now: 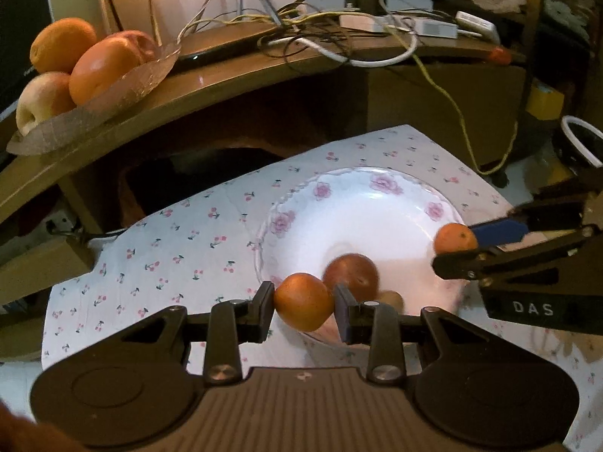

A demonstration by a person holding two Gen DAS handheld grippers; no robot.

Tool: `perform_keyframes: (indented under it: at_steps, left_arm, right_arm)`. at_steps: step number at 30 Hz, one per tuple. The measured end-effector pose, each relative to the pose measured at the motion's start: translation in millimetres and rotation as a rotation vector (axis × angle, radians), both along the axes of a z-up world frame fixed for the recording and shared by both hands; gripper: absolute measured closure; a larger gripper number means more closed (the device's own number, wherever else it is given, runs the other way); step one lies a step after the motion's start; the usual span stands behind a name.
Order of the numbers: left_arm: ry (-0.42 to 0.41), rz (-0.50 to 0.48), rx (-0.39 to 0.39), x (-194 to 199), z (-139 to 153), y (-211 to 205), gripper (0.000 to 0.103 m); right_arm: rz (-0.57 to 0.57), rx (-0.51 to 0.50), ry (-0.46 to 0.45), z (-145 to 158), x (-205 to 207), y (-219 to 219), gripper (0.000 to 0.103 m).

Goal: Organize fruits
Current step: 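Carry both held fruits over the white plate and open both grippers to release them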

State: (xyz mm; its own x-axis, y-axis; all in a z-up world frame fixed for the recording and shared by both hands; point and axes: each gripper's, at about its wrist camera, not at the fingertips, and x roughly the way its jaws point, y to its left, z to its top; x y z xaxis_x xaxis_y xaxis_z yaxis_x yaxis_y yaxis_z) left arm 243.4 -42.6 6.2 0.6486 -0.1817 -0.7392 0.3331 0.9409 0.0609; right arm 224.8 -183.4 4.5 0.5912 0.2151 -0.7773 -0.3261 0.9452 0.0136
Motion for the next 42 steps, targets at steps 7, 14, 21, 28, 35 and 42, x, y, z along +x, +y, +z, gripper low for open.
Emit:
perform_keyframes:
  at_steps: [7, 14, 21, 28, 35, 42]
  left_arm:
    - [0.004, 0.022, -0.033, 22, -4, 3, 0.064]
    - [0.006, 0.015, -0.049, 34, -10, -3, 0.064]
    - [0.014, 0.025, -0.059, 38, -13, -3, 0.064]
    - [0.019, 0.022, -0.066, 38, -12, -2, 0.063]
    - [0.017, 0.027, -0.083, 38, -8, -1, 0.062]
    - [0.001, 0.035, -0.100, 34, 0, 4, 0.062]
  right_arm:
    - [-0.023, 0.005, 0.012, -9, 17, 1, 0.073]
    - [-0.043, 0.018, 0.031, -14, 28, -1, 0.073]
    - [-0.041, 0.029, 0.034, -17, 31, 0, 0.072]
    - [-0.049, 0.046, 0.031, -17, 31, 0, 0.072]
    - [-0.047, 0.050, 0.032, -17, 31, 0, 0.072]
    - [-0.054, 0.065, 0.015, -13, 29, -2, 0.067]
